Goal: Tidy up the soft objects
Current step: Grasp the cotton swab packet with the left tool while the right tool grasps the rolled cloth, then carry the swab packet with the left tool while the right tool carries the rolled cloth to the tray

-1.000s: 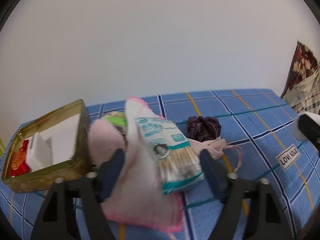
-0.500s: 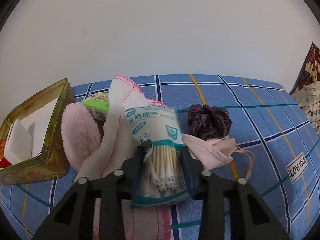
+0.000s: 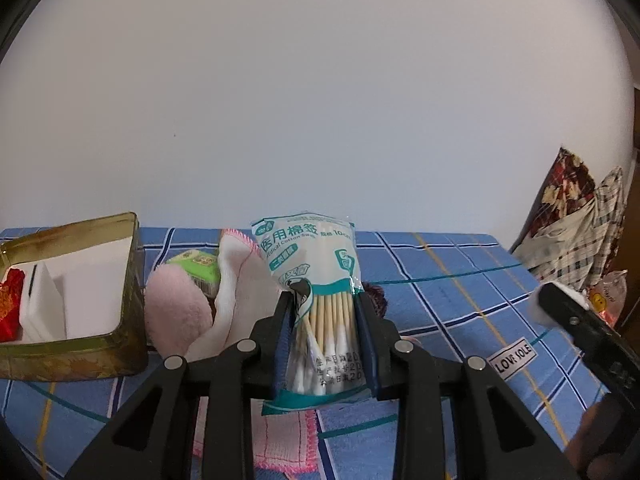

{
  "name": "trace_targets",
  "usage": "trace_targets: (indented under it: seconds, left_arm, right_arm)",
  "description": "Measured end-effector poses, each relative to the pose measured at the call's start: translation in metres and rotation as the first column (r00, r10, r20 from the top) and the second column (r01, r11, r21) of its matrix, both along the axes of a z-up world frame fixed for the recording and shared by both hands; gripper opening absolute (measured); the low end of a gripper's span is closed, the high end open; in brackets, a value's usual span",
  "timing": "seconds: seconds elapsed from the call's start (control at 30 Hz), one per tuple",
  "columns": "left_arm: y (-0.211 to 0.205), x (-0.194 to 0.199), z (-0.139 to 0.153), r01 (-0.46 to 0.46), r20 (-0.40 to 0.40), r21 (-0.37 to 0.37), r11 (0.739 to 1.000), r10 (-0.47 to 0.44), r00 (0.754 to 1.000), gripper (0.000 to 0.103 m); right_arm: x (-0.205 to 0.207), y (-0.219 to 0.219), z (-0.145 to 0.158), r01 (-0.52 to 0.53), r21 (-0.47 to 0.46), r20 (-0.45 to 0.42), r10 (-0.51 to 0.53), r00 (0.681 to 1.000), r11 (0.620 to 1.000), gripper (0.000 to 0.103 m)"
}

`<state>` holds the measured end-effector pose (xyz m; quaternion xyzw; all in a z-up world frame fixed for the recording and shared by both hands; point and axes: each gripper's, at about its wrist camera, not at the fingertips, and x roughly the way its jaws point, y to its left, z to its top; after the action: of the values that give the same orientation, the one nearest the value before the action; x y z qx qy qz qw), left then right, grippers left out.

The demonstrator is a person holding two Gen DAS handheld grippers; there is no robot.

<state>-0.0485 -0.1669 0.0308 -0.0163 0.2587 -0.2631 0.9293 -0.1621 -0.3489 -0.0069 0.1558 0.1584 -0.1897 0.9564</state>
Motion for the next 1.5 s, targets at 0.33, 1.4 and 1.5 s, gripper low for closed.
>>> trace_targets:
  seconds: [0.33,1.4,1.5]
  left_arm:
    - [0.021,-0.001,0.005,-0.053,0.068,0.042,0.998,0.051,0.996,0.032]
    - [0.116,0.019,0.009,-0.207,0.133,0.072,0.976,0.197,0.971,0.032]
    - [0.130,0.025,0.009,-0.232,0.127,0.065,0.970,0.223,0.966,0.032]
  right_arm:
    - [0.002,0.015,0.001,0.058,-0.123,0.025,-0.056,0.998,0.991,0.079]
    - [0.051,0.141,0.018,-0.084,-0.211,0.011,0.088,0.996,0.974,0.079]
    - [0.061,0.164,0.019,-0.118,-0.231,0.014,0.124,0.992,0.966,0.079]
